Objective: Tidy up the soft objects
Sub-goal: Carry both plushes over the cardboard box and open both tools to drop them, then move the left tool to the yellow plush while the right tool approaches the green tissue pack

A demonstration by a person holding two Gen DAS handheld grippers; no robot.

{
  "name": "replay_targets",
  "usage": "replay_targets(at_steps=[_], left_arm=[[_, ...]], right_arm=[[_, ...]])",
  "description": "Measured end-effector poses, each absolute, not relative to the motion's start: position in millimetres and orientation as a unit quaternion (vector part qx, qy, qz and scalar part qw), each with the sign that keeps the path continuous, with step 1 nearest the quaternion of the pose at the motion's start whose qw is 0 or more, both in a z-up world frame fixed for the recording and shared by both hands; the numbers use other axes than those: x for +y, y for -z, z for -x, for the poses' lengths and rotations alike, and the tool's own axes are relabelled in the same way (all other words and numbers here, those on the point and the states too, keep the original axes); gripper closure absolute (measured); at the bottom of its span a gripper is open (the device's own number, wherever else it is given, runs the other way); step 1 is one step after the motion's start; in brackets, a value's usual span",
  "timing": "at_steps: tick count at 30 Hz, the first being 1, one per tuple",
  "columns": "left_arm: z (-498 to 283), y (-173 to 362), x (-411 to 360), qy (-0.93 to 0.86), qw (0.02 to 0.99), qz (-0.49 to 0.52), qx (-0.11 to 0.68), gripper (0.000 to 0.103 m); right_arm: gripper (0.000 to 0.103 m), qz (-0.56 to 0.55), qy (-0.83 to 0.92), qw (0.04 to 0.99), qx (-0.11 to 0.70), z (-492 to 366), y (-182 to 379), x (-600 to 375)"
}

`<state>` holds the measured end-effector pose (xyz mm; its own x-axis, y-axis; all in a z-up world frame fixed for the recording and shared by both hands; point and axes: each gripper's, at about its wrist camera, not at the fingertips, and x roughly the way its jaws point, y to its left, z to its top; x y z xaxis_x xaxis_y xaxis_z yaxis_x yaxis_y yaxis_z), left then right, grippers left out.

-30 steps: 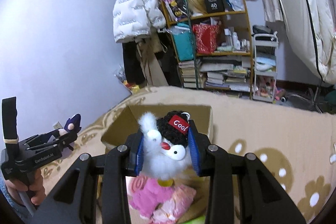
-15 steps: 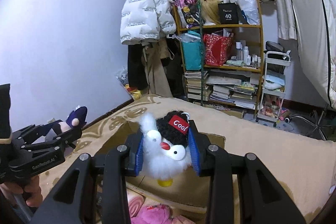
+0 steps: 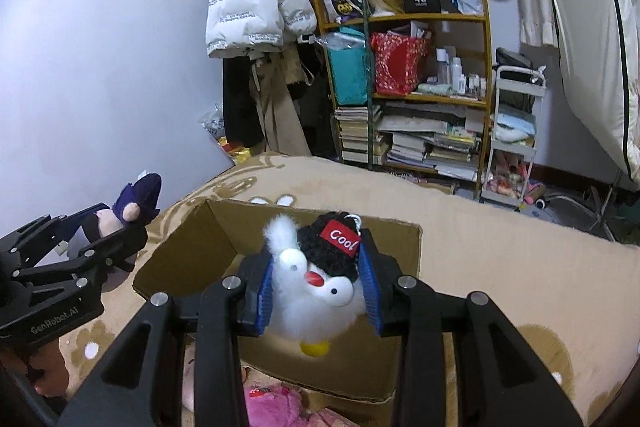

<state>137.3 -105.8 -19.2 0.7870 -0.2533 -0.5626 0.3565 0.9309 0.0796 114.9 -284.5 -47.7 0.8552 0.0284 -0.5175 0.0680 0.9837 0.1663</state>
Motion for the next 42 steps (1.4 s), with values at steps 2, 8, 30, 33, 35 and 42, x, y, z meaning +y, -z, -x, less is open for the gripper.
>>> replay_targets(at_steps=[2, 8, 30, 33, 35, 42], left_arm=[[-140, 22, -107, 0.165, 0.939, -0.087, 0.290, 0.041], [-144, 34, -110, 0.177, 0.927, -0.088, 0.318, 0.039], [-139, 29, -87, 0.138, 0.919, -0.084, 0.360, 0.011], [-131, 21, -78, 0.127, 0.923, -0.078, 0.356, 0.005], [-124, 16, -71, 0.121, 0.924, -0.075, 0.356, 0.005], [-103, 6, -44, 0.111, 0.919, -0.057, 0.374, 0.003]], right_arm=[[0.063, -0.091, 0.012, 0.958, 0.273, -116, 51, -286], [0.062, -0.100, 0.008, 0.953, 0.286, -117, 60, -287], [0.010, -0.131, 0.018, 0.951, 0.278, -88, 45, -290], [0.000, -0.136, 0.027, 0.952, 0.272, -76, 39, -288], [0.000, -0.139, 0.025, 0.951, 0.275, -69, 36, -287], [0.000, -0.138, 0.033, 0.949, 0.281, -39, 24, -281]])
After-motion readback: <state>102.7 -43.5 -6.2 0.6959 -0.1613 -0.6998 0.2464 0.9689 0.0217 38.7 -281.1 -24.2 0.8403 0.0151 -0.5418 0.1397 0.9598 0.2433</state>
